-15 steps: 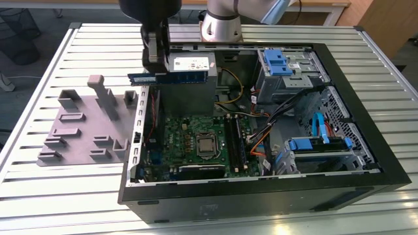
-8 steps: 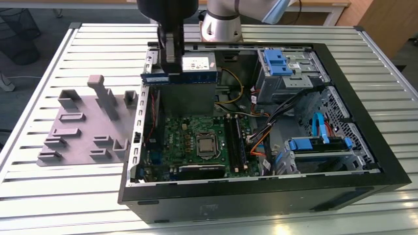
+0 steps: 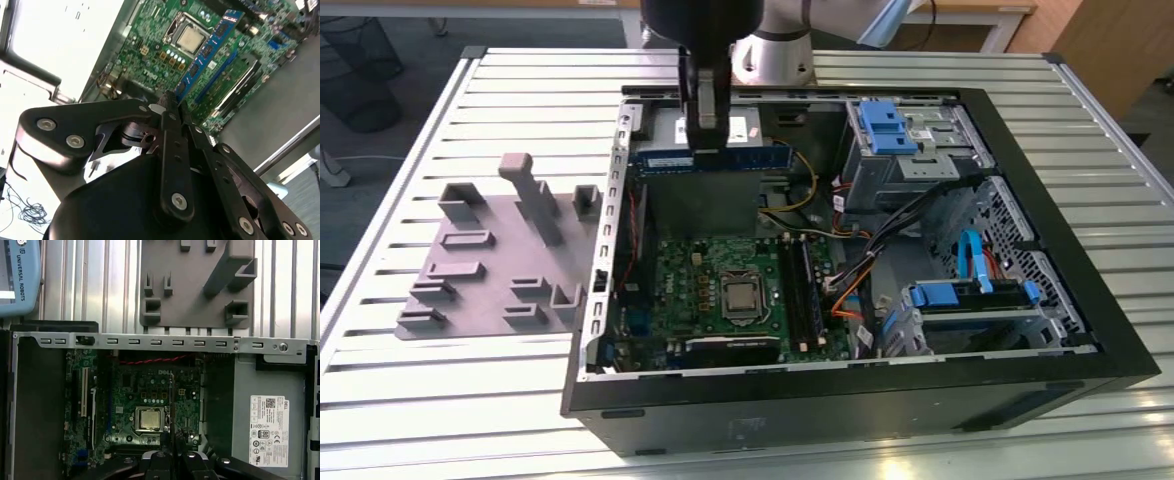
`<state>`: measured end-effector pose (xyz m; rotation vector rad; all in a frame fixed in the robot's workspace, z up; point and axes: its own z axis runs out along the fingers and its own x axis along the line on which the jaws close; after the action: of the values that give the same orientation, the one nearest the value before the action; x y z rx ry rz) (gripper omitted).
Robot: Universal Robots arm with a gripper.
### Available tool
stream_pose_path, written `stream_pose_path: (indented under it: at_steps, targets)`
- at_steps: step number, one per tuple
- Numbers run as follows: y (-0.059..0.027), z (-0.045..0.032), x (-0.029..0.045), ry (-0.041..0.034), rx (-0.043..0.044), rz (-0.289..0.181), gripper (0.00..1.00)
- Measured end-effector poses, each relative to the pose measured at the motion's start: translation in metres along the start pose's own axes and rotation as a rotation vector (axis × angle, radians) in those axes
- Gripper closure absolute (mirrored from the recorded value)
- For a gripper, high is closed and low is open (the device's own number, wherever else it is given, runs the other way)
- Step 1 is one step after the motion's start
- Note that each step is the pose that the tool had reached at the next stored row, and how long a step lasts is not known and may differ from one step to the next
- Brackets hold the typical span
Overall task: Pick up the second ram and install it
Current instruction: 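Pick up the second ram and move it above second insertion slot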
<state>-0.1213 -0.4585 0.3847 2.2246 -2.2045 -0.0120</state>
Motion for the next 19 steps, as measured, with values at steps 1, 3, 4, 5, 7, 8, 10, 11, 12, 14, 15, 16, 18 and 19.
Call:
stream_pose_path:
  at_steps: [1,3,4,5,7,8,10,11,12,14,15,16,18,19]
  targets:
    - [-0.0028,0.0001,0.0,0.0,0.0,0.0,0.86]
    - [-0.0086,0.0002,0.0001,0.0,0.0,0.0,0.86]
    - [-0.0252,0.0006,0.0002,0.0,0.0,0.0,0.86]
    - [-0.0286,0.0007,0.0003,0.0,0.0,0.0,0.86]
    - [-0.0349,0.0009,0.0003,-0.0001,0.0001,0.0,0.86]
    - [-0.0383,0.001,0.0004,-0.0001,0.0,0.0,0.86]
    - [-0.0454,0.0011,0.0004,-0.0001,0.0,0.0,0.86]
    - [-0.0488,0.0012,0.0004,0.0,0.0,0.0,0.86]
    - [-0.0522,0.0013,0.0005,-0.0001,0.0,0.0,0.86]
    - [-0.0588,0.0015,0.0005,0.0,0.0,0.0,0.86]
    - [-0.0619,0.0016,0.0006,0.0,0.0,0.0,0.86]
    - [-0.0644,0.0016,0.0006,0.0,0.0,0.0,0.86]
    - [-0.0667,0.0017,0.0007,0.0,0.0,0.0,0.86]
    - [-0.0667,0.0017,0.0007,0.0,0.0,0.0,0.86]
